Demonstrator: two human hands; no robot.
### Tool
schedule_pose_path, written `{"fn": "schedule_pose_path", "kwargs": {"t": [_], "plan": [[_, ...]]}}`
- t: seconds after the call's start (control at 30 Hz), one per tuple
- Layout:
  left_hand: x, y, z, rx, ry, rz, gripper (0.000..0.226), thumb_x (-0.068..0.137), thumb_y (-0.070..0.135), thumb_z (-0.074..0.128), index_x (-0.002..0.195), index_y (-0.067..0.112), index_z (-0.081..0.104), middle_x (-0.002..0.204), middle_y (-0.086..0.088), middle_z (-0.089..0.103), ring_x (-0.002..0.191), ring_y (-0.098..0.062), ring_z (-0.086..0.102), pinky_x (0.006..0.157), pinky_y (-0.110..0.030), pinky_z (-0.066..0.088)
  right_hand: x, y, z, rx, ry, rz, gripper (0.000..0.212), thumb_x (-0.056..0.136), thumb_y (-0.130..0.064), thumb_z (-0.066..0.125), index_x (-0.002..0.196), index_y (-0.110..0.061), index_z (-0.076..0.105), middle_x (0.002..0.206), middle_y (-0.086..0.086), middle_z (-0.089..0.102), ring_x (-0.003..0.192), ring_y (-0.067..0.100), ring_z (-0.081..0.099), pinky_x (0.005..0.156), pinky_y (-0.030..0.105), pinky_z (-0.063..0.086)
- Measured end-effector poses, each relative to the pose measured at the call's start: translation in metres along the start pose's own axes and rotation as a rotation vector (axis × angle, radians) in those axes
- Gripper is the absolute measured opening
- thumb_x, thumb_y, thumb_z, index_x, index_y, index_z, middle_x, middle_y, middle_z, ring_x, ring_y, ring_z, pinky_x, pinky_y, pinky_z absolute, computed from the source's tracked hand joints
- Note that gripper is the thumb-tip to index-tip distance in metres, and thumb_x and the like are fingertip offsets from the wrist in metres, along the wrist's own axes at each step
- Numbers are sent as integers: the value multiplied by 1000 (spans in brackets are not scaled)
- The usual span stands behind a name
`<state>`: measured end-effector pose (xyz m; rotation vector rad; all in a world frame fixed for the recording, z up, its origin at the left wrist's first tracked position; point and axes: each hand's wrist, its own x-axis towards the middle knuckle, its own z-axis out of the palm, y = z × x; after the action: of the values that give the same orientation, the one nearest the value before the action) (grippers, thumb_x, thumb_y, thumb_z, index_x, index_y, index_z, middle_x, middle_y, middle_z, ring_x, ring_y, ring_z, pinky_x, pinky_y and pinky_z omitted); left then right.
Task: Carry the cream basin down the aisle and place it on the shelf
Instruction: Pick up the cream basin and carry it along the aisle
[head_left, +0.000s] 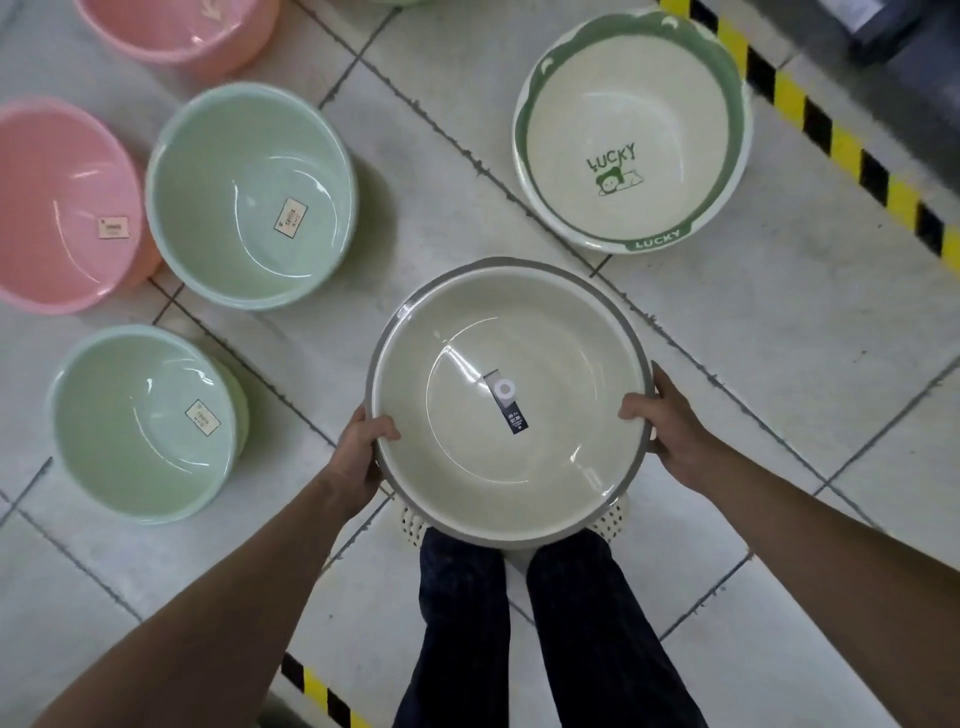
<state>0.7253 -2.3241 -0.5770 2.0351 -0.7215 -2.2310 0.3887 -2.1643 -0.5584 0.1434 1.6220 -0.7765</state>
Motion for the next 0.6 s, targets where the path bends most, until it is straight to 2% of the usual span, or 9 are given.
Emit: {"fn": "schedule_pose_path", "kwargs": {"t": [0.13,0.27,0.33,0.47,0.6], "plan": [[-37,55,39,0,2,13,74,53,8,65,127,14,62,109,-17,70,102,-40,66,98,-61,51,-38,-53,-26,32,17,-14,58,58,-12,64,110,-36,63,102,-2,70,94,24,63,80,41,47],[-67,110,76,16,1,55,83,47,12,68,130,14,62,111,-18,68,105,-42,63,97,-65,49,-70,-115,-49,31,29,-42,56,57,-13,63,106,-39,63,102,-3,68,93,24,62,79,39,47],[-79,135,93,9,0,72,82,47,12,67,130,14,62,111,-18,68,105,-42,62,92,-62,50,-80,-146,-60,32,45,-65,55,57,-13,63,104,-41,63,103,-3,69,95,25,62,82,41,47],[-83,178,126,-50,-24,96,74,48,9,65,122,19,63,107,-14,68,101,-37,63,93,-56,50,-83,-199,-78,-2,71,-126,67,57,-14,63,119,-41,63,111,-2,71,98,25,64,82,41,48],[-59,218,150,-79,-21,103,67,49,7,63,115,18,64,105,-12,67,100,-36,63,97,-58,49,-61,-248,-87,-28,90,-158,69,59,-14,63,123,-41,62,118,0,70,104,28,63,85,44,49]]}}
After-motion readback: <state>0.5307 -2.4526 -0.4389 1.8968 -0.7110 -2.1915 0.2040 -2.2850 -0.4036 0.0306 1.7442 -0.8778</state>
